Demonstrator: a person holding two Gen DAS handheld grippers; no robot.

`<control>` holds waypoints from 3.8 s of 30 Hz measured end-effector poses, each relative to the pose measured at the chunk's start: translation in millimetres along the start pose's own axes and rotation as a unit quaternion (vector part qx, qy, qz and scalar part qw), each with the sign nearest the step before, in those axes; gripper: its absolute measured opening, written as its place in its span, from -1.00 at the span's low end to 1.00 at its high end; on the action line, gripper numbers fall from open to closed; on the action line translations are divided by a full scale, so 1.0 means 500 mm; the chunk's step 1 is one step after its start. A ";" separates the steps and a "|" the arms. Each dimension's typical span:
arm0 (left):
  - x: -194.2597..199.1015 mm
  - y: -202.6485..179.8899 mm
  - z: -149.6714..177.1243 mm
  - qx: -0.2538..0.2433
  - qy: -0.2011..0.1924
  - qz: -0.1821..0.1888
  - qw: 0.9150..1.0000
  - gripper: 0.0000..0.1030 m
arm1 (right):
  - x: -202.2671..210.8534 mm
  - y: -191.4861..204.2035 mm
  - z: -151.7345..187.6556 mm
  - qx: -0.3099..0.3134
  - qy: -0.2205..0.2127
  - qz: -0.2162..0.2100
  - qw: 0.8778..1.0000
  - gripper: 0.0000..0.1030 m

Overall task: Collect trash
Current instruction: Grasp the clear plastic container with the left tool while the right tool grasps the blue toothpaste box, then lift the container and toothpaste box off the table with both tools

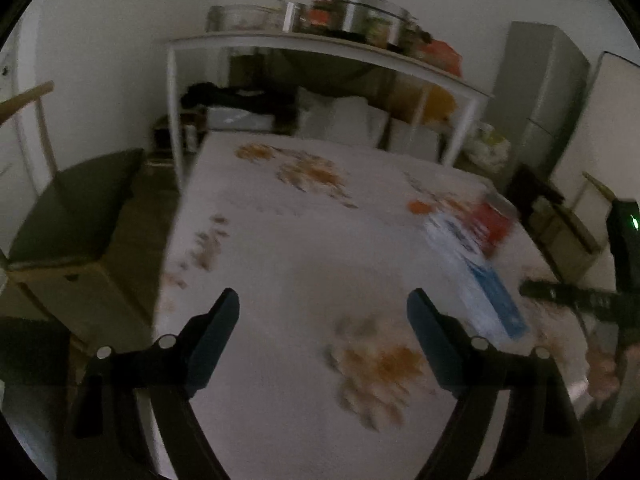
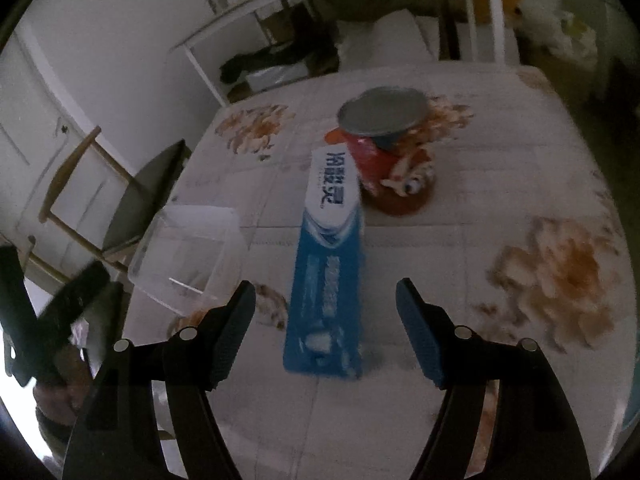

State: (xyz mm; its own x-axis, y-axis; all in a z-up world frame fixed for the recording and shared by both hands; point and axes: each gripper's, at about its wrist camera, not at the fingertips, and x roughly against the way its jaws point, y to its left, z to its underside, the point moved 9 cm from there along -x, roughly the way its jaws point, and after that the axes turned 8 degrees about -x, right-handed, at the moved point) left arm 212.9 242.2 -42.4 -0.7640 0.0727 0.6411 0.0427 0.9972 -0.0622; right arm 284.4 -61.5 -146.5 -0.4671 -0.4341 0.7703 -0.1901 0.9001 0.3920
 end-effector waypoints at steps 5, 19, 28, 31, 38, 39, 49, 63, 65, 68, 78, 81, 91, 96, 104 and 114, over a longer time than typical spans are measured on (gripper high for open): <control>-0.085 0.071 -0.059 -0.008 0.027 -0.015 0.999 0.42 | -0.034 0.017 -0.005 0.029 0.018 0.015 0.999 0.35; -0.181 0.092 0.008 0.085 0.143 0.064 0.984 -0.74 | -0.095 0.018 0.007 0.044 0.060 0.016 0.997 -0.06; -0.088 0.027 0.064 0.089 0.123 0.076 0.986 -0.93 | -0.042 0.015 0.069 0.059 0.077 -0.012 0.995 -0.08; -0.063 -0.016 0.090 0.086 0.130 0.096 0.983 -0.93 | -0.015 0.004 0.100 0.062 0.079 -0.011 0.995 -0.08; -0.024 -0.141 0.138 0.083 0.144 0.158 0.973 -0.93 | 0.051 -0.047 0.155 0.032 0.073 -0.001 0.997 -0.08; -0.021 -0.159 0.143 0.082 0.142 0.164 0.973 -0.92 | 0.053 -0.052 0.156 0.027 0.071 0.003 0.997 -0.08; -0.097 -0.273 0.080 0.023 0.107 0.183 0.977 -0.79 | 0.131 -0.106 0.235 -0.031 0.059 0.023 0.998 -0.08; -0.044 -0.316 -0.005 -0.034 0.018 0.174 0.984 0.24 | 0.209 -0.157 0.244 -0.062 0.016 0.035 0.997 -0.08; -0.021 -0.302 0.021 -0.033 0.028 0.163 0.986 0.29 | 0.206 -0.170 0.229 -0.066 0.007 0.047 0.997 -0.08; -0.003 -0.283 0.075 -0.025 0.063 0.154 0.986 0.29 | 0.193 -0.168 0.218 -0.069 0.009 0.040 0.997 -0.09; -0.028 -0.311 0.149 -0.004 0.117 0.178 0.977 0.28 | 0.182 -0.073 0.251 0.002 0.032 -0.008 0.999 -0.09; -0.051 -0.322 0.154 -0.023 0.125 0.157 0.979 0.01 | 0.192 -0.115 0.235 -0.028 0.017 0.014 0.999 -0.09; -0.094 -0.391 0.156 -0.066 0.136 0.168 0.974 -0.75 | 0.205 -0.221 0.207 -0.087 -0.020 0.083 0.993 -0.07; -0.098 -0.421 0.163 -0.093 0.143 0.161 0.972 -0.75 | 0.214 -0.237 0.203 -0.103 -0.022 0.080 0.991 0.02; -0.115 -0.433 0.170 -0.125 0.143 0.122 0.974 -0.75 | 0.200 -0.240 0.190 -0.099 -0.029 0.101 0.989 0.05; -0.112 -0.435 0.171 -0.145 0.131 0.091 0.976 -0.85 | 0.175 -0.239 0.191 -0.091 -0.030 0.117 0.989 -0.09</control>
State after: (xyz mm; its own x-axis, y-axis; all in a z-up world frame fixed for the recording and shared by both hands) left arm 191.1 19.4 -130.2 -0.5368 0.2137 0.8162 0.3719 0.9283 0.0015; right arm 183.6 -203.4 -174.1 -0.5308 -0.2072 0.8217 0.0848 0.9518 0.2948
